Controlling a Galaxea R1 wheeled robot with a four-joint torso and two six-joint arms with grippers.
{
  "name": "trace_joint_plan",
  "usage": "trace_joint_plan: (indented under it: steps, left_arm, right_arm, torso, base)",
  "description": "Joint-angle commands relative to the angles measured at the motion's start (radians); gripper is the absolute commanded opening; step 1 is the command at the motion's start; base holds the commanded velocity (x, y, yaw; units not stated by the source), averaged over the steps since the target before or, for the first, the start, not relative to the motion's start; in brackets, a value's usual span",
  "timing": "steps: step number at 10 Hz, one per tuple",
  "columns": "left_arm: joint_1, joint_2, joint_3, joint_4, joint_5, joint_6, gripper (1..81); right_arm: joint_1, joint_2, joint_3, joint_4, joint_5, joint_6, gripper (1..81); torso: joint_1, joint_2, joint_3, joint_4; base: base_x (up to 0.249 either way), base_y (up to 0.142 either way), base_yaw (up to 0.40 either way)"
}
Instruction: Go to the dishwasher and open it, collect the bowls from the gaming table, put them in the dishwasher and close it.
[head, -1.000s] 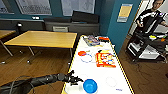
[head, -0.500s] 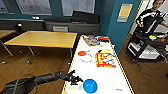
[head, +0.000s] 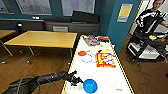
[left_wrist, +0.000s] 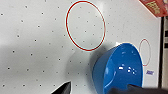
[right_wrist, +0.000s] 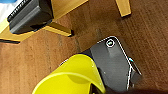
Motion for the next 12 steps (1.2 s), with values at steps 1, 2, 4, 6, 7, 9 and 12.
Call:
trace_joint_plan:
  steps: [1,2,4,6,7,9,12]
  left_arm:
    - [-0.151,0.022,0.032,0.059,0.063,-0.055,81.1]
    - [-0.151,0.032,0.037,0.089,0.077,-0.078,81.1]
    - [-0.151,0.036,0.058,0.103,0.077,-0.096,81.1]
    - [-0.148,0.052,0.054,0.106,0.076,-0.098,81.1]
    - [-0.14,0.062,0.047,0.108,0.076,-0.098,81.1]
    - [-0.113,0.078,0.028,0.109,0.074,-0.1,81.1]
    - [-0.083,0.085,0.023,0.175,0.073,-0.165,81.1]
  right_arm:
    - [0.032,-0.055,0.021,-0.016,-0.05,0.0,1.0]
    - [0.032,-0.055,0.02,-0.016,-0.05,0.0,1.0]
    - [0.036,-0.058,0.024,-0.016,-0.052,0.0,1.0]
    - [0.036,-0.056,0.026,-0.016,-0.052,0.0,1.0]
    - [0.036,-0.053,0.021,-0.016,-0.052,0.0,1.0]
    - [0.036,-0.053,0.021,-0.016,-0.052,0.0,1.0]
    - [0.039,-0.053,0.023,-0.016,-0.052,0.0,1.0]
  torso:
    - [0.0,0.0,0.0,0.0]
    - [0.0,0.0,0.0,0.0]
    - [0.0,0.0,0.0,0.0]
    - [0.0,0.0,0.0,0.0]
    - [0.0,0.0,0.0,0.0]
    - [0.0,0.0,0.0,0.0]
    - [0.0,0.0,0.0,0.0]
  base:
    - [0.0,0.0,0.0]
    - [0.0,0.0,0.0]
    - [0.0,0.0,0.0]
    - [0.0,0.0,0.0]
    - [0.0,0.0,0.0]
    - [0.0,0.0,0.0]
    - [0.0,0.0,0.0]
